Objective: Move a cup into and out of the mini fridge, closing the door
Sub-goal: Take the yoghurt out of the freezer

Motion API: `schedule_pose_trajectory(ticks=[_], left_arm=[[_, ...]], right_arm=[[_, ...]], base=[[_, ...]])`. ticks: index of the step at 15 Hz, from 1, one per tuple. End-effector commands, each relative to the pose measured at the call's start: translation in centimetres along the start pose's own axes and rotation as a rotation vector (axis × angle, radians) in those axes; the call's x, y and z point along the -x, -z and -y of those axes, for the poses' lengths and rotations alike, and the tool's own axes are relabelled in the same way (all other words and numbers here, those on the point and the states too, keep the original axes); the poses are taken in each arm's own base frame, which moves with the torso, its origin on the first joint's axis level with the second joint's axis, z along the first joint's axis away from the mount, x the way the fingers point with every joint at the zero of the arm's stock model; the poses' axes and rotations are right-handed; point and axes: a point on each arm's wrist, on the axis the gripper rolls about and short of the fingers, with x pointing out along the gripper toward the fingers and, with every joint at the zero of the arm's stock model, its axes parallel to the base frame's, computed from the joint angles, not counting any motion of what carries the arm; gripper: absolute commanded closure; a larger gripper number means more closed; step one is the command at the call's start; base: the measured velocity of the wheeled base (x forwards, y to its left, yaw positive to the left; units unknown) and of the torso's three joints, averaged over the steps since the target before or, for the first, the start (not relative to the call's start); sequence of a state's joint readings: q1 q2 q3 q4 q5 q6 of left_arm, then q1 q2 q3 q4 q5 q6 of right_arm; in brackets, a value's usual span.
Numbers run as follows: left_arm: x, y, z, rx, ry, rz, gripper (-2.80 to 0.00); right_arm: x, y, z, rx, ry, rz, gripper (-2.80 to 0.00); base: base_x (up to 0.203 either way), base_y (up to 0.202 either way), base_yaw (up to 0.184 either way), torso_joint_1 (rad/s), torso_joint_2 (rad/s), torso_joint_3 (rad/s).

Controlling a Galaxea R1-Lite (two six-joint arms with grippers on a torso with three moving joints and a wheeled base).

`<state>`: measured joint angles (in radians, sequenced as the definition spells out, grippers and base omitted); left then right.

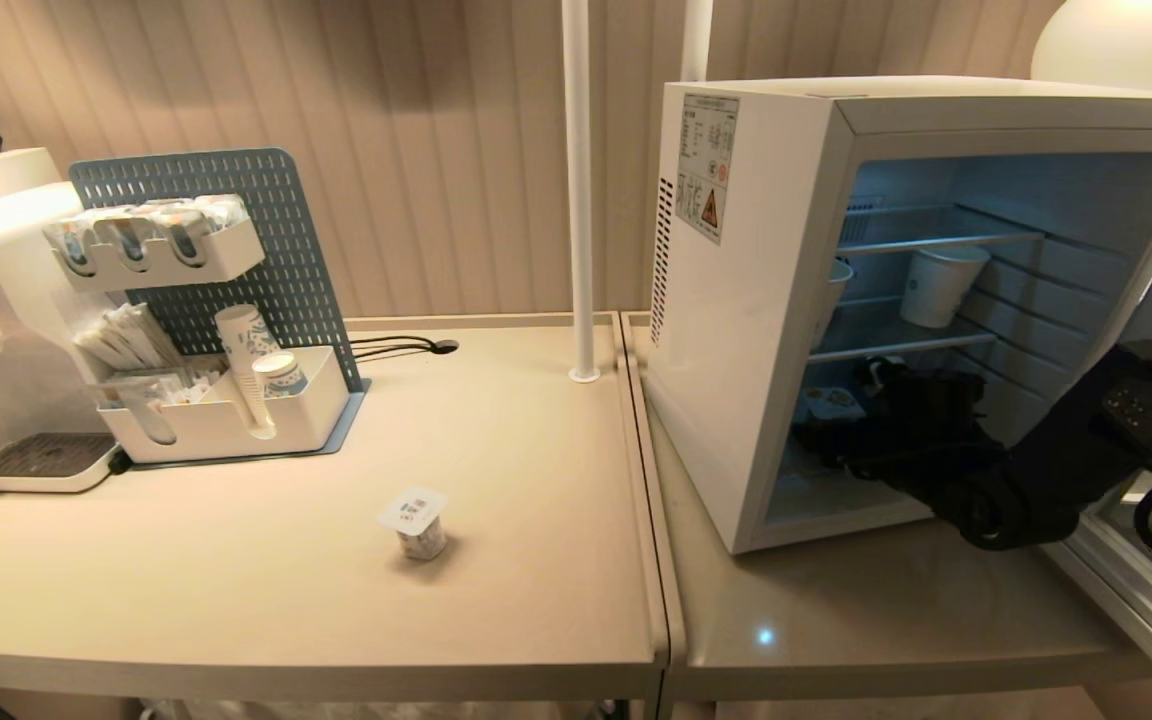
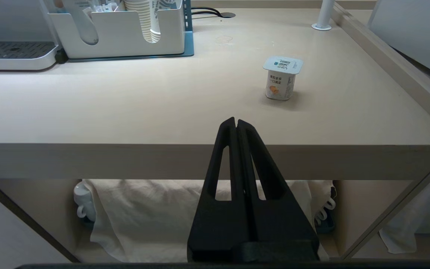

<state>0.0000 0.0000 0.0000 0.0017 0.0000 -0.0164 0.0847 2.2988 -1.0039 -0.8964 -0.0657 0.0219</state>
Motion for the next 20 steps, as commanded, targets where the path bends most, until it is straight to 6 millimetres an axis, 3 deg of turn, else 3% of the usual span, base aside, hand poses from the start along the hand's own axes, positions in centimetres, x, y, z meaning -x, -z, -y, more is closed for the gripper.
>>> schedule_pose_trajectory(ticks=[1, 4, 9, 10, 15, 20], left_arm=[[0.0, 0.0, 0.0, -0.001, 0.000, -0.001, 0.00], [0.0, 0.0, 0.0, 0.000, 0.000, -0.001, 0.00], [0.0, 0.0, 0.0, 0.000, -0.001, -0.001, 0.00], [0.0, 0.0, 0.0, 0.001, 0.000, 0.000, 0.00], [0.0, 0.0, 0.0, 0.002, -0.001, -0.001, 0.00], [0.0, 0.0, 0.0, 0.002, 0.000, -0.001, 0.00]], right_arm=[[-0.9, 0.3, -0.1, 0.001, 0.004, 0.003, -2.80], [-2.0, 0.8, -0.2, 0.002, 0.005, 0.001, -2.80], [-2.9, -0.3, -0.2, -0.002, 0.006, 0.037, -2.80], [-3.0, -0.4, -0.2, -0.003, 0.006, 0.042, 0.00], [-2.0, -0.3, 0.0, -0.003, 0.008, 0.021, 0.00], [3.2, -1.0, 0.4, -0.006, 0.009, -0.004, 0.00]], base=[[0.000, 0.000, 0.000, 0.000, 0.00, 0.000], [0.000, 0.000, 0.000, 0.000, 0.00, 0.000], [0.000, 0.000, 0.000, 0.000, 0.00, 0.000], [0.000, 0.000, 0.000, 0.000, 0.00, 0.000], [0.000, 0.000, 0.000, 0.000, 0.00, 0.000], [0.000, 0.000, 0.000, 0.000, 0.00, 0.000]])
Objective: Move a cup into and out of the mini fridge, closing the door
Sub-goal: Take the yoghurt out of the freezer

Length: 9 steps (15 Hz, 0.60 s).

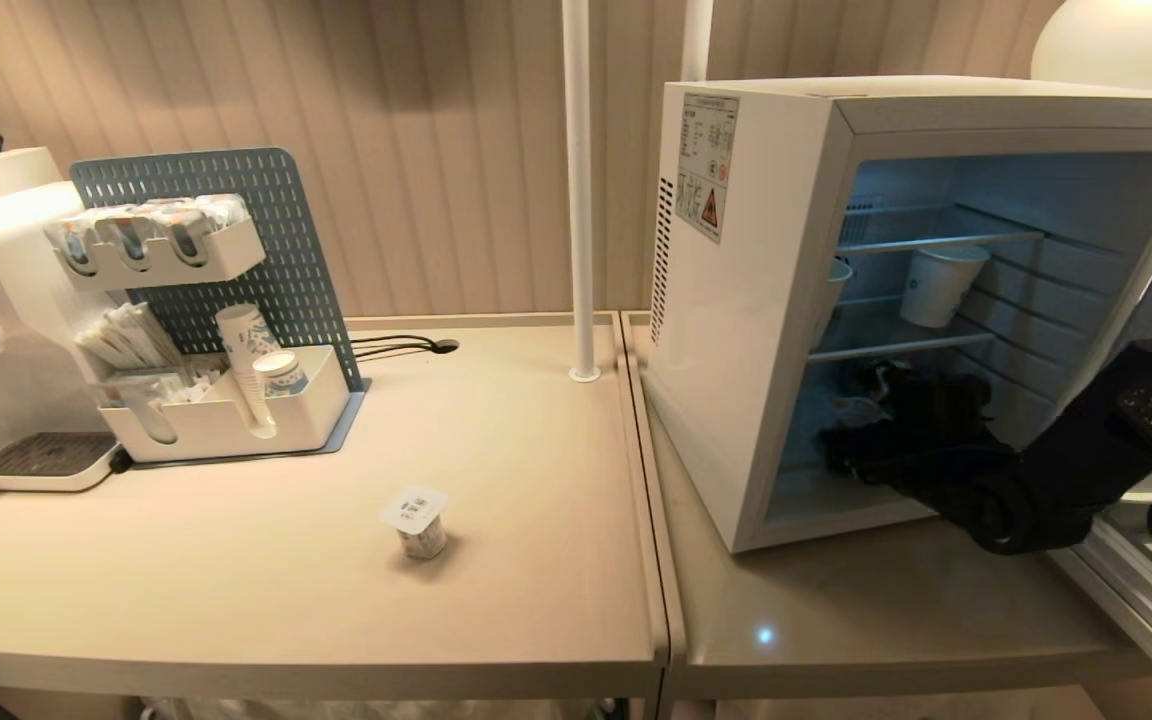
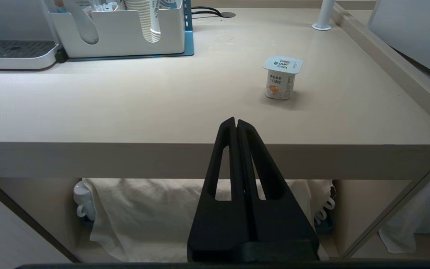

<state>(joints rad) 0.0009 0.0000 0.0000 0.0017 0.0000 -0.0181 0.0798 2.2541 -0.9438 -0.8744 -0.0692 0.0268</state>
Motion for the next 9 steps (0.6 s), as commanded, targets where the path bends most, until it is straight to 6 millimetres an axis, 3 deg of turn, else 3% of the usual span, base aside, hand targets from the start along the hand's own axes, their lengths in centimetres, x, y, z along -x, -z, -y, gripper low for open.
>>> schedule_pose_trajectory(ticks=[1, 9], left_arm=[[0.0, 0.0, 0.0, 0.000, 0.001, -0.001, 0.00], [0.0, 0.0, 0.0, 0.000, 0.001, -0.001, 0.00]], right_arm=[[2.7, -0.9, 0.2, 0.000, -0.001, 0.025, 0.00], [9.1, 0.9, 0.7, 0.001, -0.008, 0.107, 0.00]], base=[[0.000, 0.000, 0.000, 0.000, 0.00, 0.000], [0.000, 0.000, 0.000, 0.000, 0.00, 0.000]])
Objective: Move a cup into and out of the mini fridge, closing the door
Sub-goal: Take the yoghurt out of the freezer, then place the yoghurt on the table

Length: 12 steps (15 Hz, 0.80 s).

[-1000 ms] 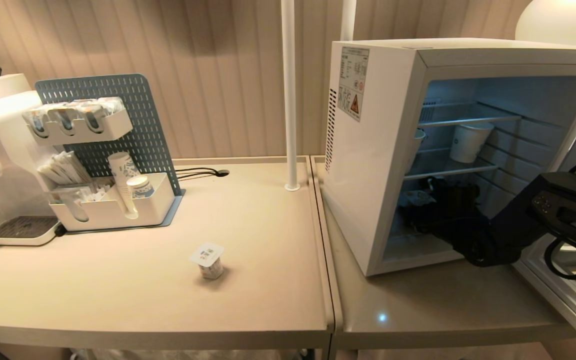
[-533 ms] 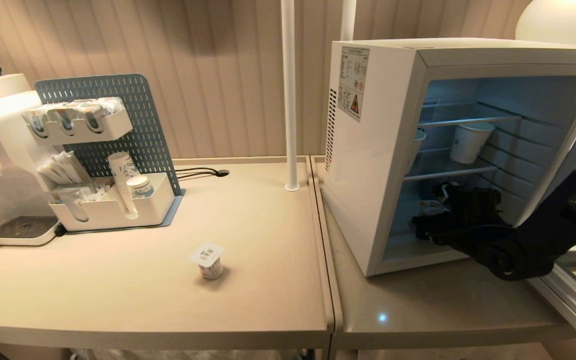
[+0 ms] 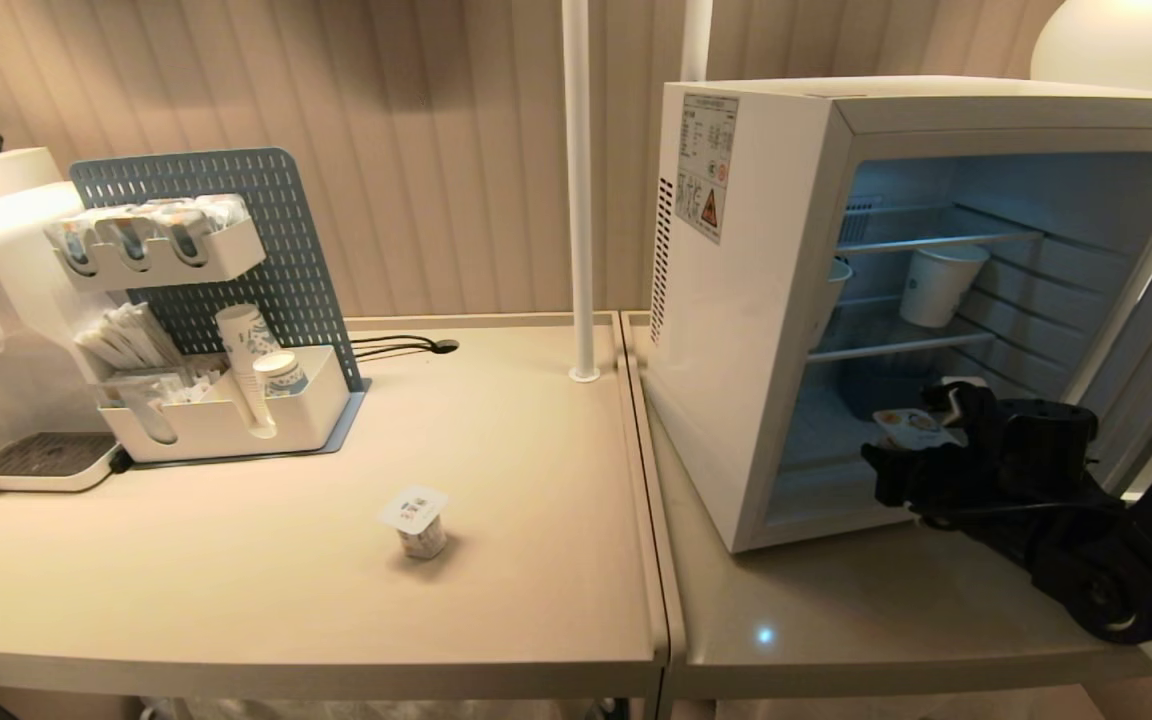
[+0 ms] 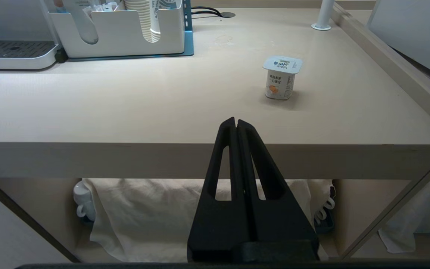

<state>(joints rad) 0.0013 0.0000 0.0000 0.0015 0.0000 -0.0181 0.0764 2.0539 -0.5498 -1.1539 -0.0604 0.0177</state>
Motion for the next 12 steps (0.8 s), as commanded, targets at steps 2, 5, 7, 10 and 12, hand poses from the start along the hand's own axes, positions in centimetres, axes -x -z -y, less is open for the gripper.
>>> schedule_pose_trajectory(ticks=[2, 5, 7, 10, 12], left_arm=[[0.0, 0.0, 0.0, 0.000, 0.000, 0.000, 0.00], [0.0, 0.0, 0.0, 0.000, 0.000, -0.002, 0.00], [0.0, 0.0, 0.0, -0.001, 0.000, -0.002, 0.00], [0.0, 0.0, 0.0, -0.001, 0.001, -0.002, 0.00], [0.0, 0.0, 0.0, 0.000, 0.001, -0.002, 0.00]], right_arm=[[3.7, -0.8, 0.2, -0.004, -0.003, 0.050, 0.00], [8.9, -3.5, 0.5, -0.013, 0.040, 0.181, 0.00], [13.6, -5.5, 0.7, -0.035, 0.135, 0.292, 0.00], [22.5, -7.1, 1.0, -0.063, 0.167, 0.435, 0.00], [28.4, -6.5, 1.6, -0.084, 0.172, 0.448, 0.00]], base=[[0.000, 0.000, 0.000, 0.000, 0.00, 0.000], [0.000, 0.000, 0.000, 0.000, 0.00, 0.000], [0.000, 0.000, 0.000, 0.000, 0.00, 0.000], [0.000, 0.000, 0.000, 0.000, 0.00, 0.000], [0.000, 0.000, 0.000, 0.000, 0.00, 0.000]])
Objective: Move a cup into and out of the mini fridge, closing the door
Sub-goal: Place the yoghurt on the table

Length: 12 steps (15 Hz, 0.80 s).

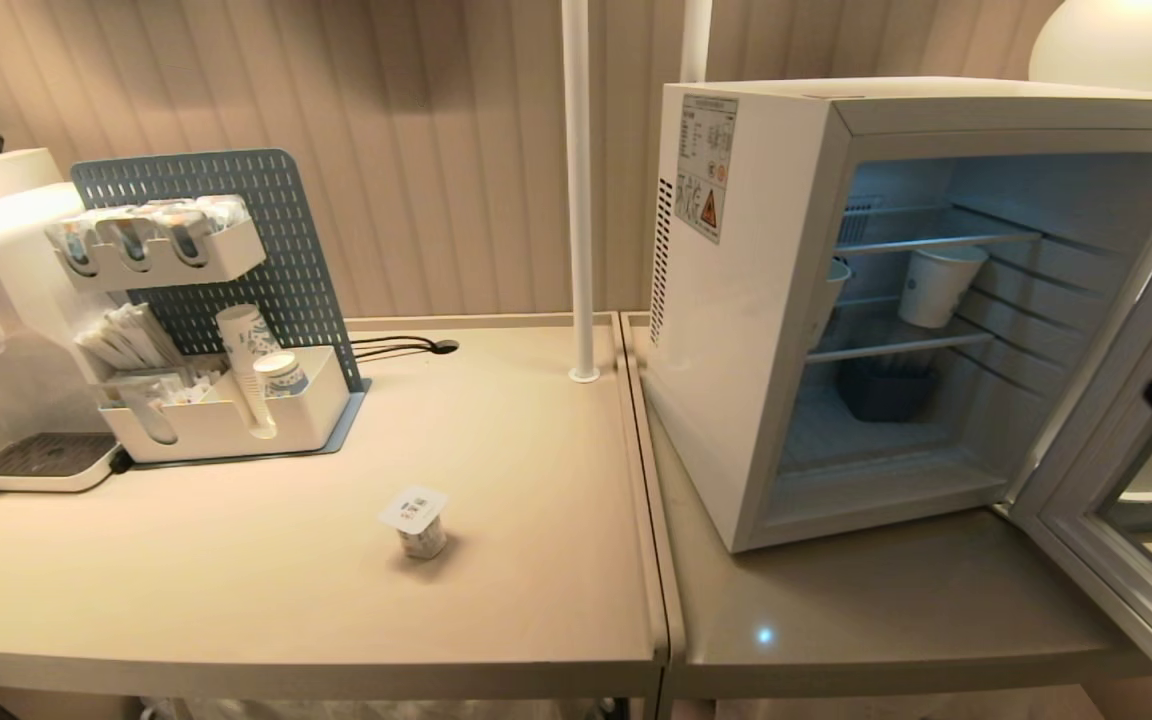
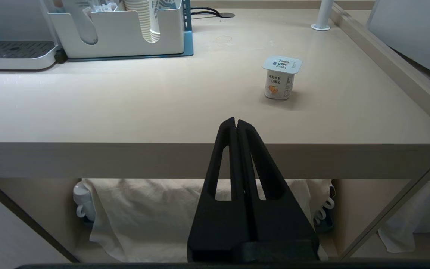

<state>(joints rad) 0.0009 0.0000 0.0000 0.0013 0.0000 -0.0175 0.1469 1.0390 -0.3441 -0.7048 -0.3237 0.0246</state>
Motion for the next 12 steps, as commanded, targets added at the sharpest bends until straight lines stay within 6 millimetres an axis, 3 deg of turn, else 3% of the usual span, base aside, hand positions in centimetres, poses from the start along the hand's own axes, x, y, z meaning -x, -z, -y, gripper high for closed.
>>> schedule_pose_trajectory(ticks=[1, 4, 7, 9, 12], left_arm=[[0.0, 0.0, 0.0, -0.001, 0.001, -0.002, 0.00], [0.0, 0.0, 0.0, -0.001, 0.001, -0.002, 0.00], [0.0, 0.0, 0.0, -0.001, 0.001, -0.002, 0.00], [0.0, 0.0, 0.0, -0.001, -0.001, -0.002, 0.00], [0.0, 0.0, 0.0, -0.001, 0.001, -0.002, 0.00]], right_arm=[[7.9, -1.7, 2.6, -0.042, 0.008, 0.048, 0.00], [14.9, -0.9, 4.9, -0.082, 0.068, 0.017, 0.00], [19.4, 2.5, 5.6, -0.092, 0.049, 0.110, 0.00], [19.4, 5.0, 5.5, -0.067, 0.041, 0.136, 0.00], [15.7, 11.1, 4.7, 0.035, -0.022, 0.028, 0.00]], base=[[0.000, 0.000, 0.000, 0.000, 0.00, 0.000], [0.000, 0.000, 0.000, 0.000, 0.00, 0.000], [0.000, 0.000, 0.000, 0.000, 0.00, 0.000], [0.000, 0.000, 0.000, 0.000, 0.00, 0.000], [0.000, 0.000, 0.000, 0.000, 0.00, 0.000]])
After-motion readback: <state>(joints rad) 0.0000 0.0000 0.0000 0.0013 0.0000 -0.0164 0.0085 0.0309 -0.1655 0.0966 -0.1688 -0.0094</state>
